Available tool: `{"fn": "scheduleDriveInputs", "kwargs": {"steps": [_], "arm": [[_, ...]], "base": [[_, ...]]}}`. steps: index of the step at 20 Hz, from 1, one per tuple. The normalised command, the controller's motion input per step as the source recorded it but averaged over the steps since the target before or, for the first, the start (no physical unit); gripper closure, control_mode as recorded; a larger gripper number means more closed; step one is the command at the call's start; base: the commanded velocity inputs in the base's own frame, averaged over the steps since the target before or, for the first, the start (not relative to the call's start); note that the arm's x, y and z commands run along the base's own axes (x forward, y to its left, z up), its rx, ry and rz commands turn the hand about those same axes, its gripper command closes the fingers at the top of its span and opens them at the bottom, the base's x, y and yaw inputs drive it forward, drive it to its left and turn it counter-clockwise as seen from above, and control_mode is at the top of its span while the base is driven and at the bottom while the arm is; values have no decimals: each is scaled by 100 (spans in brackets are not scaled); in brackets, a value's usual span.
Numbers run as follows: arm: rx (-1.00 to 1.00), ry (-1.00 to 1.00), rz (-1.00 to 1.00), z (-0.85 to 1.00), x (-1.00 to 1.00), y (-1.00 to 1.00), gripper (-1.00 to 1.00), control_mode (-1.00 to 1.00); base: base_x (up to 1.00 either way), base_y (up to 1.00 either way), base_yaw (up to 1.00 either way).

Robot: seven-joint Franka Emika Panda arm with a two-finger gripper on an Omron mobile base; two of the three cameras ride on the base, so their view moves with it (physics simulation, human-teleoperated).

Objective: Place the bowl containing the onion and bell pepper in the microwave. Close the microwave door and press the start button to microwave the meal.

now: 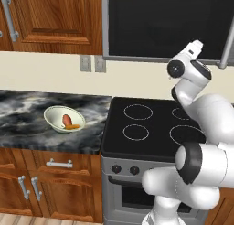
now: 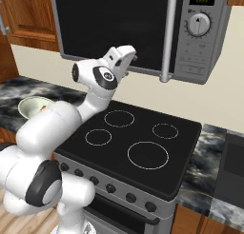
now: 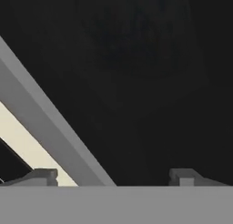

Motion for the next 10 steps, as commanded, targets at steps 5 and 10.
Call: {"fn": "scheduleDriveInputs", "kwargs": {"steps": [5, 10], "arm": [[-1, 4, 20, 47, -84, -39, -100, -100], [-1, 17, 24, 66, -100, -11, -100, -100]], "base": [[0, 0, 0], [0, 0, 0]]}}
